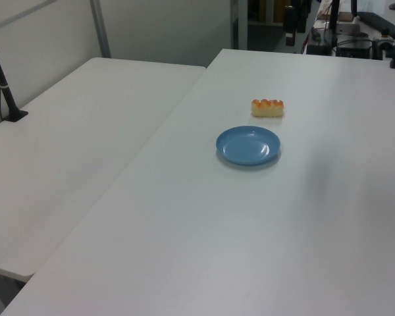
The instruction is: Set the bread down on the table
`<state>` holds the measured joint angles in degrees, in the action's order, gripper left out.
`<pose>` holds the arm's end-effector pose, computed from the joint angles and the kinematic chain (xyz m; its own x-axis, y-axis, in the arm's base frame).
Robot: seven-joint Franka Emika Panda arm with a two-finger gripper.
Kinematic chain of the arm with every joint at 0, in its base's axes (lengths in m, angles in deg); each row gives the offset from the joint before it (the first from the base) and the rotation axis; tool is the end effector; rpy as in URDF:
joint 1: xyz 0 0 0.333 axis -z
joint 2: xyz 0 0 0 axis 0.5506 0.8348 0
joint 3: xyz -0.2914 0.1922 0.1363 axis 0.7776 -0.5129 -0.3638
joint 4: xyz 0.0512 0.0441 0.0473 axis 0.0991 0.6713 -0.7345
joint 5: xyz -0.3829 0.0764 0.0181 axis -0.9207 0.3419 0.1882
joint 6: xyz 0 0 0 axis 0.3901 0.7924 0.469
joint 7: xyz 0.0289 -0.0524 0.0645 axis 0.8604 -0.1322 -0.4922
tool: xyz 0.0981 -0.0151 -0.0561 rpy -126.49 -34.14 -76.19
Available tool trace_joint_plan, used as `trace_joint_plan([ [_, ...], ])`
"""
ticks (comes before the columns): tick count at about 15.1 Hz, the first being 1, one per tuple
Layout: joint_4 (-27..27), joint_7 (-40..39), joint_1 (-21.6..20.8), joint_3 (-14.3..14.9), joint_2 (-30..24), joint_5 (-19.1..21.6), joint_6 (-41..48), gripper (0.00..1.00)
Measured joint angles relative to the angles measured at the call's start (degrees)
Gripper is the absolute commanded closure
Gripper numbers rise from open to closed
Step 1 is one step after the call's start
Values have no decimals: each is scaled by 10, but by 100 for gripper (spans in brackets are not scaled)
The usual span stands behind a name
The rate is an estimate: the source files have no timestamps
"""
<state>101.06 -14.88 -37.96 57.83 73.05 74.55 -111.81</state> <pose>0.5815 -0.0144 0.6767 0.9978 -0.0621 0.0219 -0.0631 -0.9968 0.0483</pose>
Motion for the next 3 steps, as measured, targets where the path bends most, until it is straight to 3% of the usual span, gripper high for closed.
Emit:
trace_joint_plan([
  [3, 2, 0, -11, 9, -1, 0, 0, 0],
])
